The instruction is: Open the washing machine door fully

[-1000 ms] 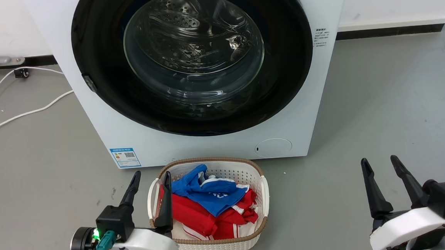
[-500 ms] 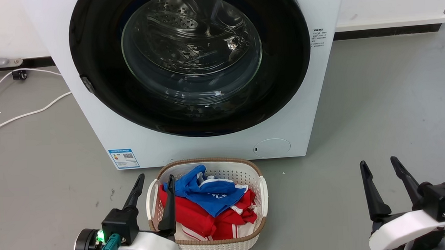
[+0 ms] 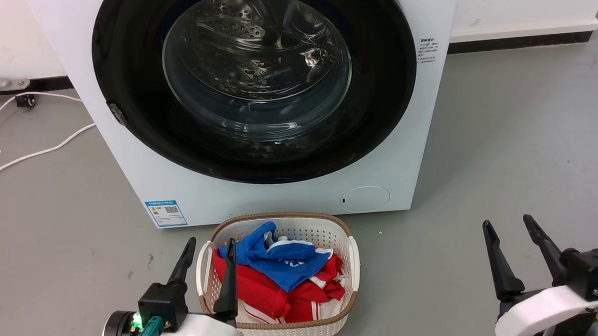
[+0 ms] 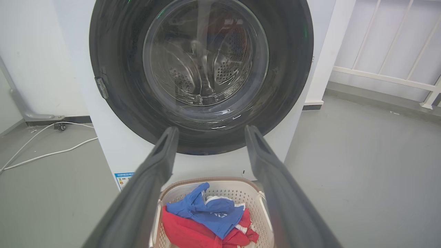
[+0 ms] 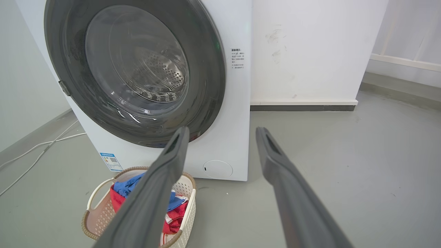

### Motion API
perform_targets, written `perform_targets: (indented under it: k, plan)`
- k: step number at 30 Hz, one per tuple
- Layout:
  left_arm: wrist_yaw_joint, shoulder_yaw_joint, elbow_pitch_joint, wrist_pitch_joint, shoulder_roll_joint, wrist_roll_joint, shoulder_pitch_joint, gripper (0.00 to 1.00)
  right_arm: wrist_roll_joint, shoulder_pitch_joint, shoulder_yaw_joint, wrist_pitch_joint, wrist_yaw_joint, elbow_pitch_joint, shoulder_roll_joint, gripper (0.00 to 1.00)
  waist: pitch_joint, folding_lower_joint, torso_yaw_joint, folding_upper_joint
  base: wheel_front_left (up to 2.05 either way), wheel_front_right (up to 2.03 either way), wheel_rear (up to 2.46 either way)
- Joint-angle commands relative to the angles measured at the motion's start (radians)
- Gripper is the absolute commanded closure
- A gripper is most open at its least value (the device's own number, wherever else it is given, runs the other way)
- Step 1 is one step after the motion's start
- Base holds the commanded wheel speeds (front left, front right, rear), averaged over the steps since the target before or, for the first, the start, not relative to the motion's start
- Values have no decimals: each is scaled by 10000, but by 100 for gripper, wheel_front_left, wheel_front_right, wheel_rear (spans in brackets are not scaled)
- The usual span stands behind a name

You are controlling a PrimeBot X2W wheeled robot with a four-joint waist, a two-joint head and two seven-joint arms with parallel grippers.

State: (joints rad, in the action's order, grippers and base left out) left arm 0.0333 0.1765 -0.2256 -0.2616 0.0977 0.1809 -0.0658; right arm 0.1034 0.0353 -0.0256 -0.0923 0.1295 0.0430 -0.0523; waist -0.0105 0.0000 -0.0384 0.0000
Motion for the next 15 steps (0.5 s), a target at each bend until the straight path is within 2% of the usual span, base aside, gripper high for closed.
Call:
perform_targets:
  k: [1, 10, 11, 12, 15]
  plan:
    - [-8, -27, -22, -49, 4, 69, -64, 0, 90, -44, -15, -49, 22, 46, 28, 0, -2, 0, 3, 0, 0, 0, 0]
    - [-66, -3, -77, -49, 51, 123, -62, 0, 38, -83, -22, -86, 22, 138, 29, 0, -6, 0, -20, 0, 0, 0, 0]
    - [-58, 5, -80, -48, 56, 130, -70, 0, 71, -86, -21, -75, 22, 151, 29, 57, -3, 0, -21, 0, 0, 0, 0]
    - [-64, 7, -84, -49, 59, 133, -77, 0, 74, -94, -18, -59, 22, 165, 29, 100, -3, 0, -22, 0, 0, 0, 0]
    - [-100, 29, -98, -49, 69, 158, -90, 0, 132, -107, 1, -13, 22, 192, 29, 100, -3, 0, -24, 0, 0, 0, 0]
